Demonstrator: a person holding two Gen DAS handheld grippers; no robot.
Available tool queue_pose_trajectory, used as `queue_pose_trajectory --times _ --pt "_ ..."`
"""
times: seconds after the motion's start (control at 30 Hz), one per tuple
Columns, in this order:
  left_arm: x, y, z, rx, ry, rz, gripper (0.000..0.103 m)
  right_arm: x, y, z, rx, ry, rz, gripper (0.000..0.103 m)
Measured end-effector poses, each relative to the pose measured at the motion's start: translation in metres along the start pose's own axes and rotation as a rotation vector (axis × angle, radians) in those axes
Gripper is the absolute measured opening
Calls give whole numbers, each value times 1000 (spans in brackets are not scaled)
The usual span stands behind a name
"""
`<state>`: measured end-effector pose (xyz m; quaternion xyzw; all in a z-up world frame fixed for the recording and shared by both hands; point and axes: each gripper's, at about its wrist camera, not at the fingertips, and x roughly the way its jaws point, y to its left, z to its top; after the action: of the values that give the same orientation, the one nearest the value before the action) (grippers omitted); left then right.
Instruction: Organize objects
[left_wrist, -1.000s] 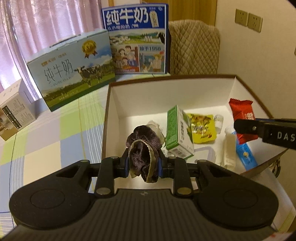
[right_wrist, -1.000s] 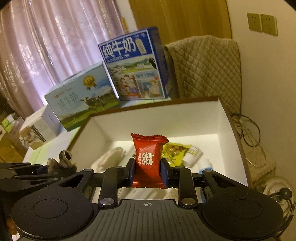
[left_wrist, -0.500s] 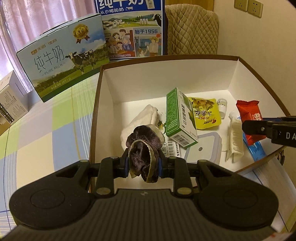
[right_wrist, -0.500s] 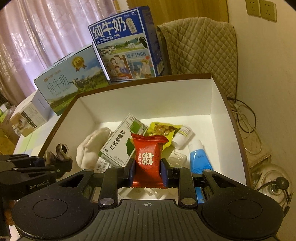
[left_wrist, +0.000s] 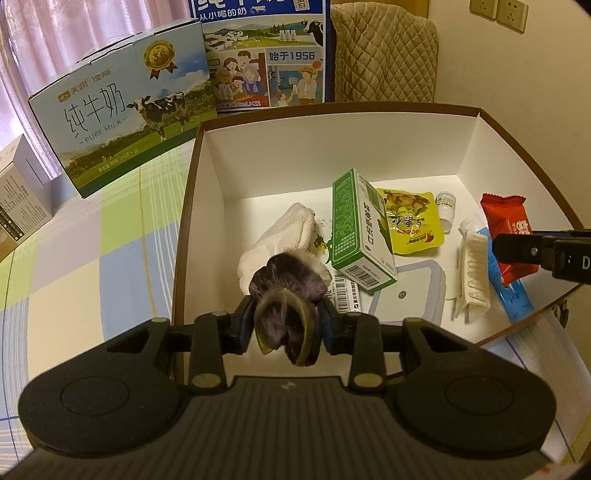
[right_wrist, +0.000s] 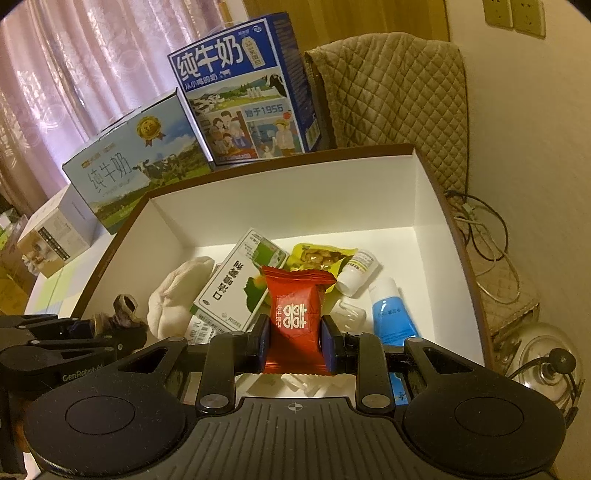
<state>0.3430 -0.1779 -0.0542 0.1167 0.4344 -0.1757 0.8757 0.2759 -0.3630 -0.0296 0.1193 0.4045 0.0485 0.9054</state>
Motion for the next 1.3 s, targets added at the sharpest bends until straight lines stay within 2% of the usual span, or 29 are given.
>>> queue_pose_trajectory --times 0.07,0.37,0.57,0.7,0.87,0.97,1.3 --pt "-2 0 0 -4 -9 4 52 -2 -2 0 10 -6 -4 25" --pt "-9 1 3 0 -34 10 63 -11 -23 4 69 -24 -67 26" --pt "-8 1 2 -7 -33 17 64 -7 -22 2 41 0 -114 26" --pt "-8 2 2 -11 -34 19 64 -6 -22 2 16 -11 -180 26" --pt "-8 3 1 -20 -36 17 71 -5 -29 1 59 -15 -180 27" --pt "-9 3 0 -21 -35 16 72 -6 -30 1 68 -13 -168 37" --pt "-14 6 -2 -42 -52 27 81 -4 -16 -3 9 2 -165 50"
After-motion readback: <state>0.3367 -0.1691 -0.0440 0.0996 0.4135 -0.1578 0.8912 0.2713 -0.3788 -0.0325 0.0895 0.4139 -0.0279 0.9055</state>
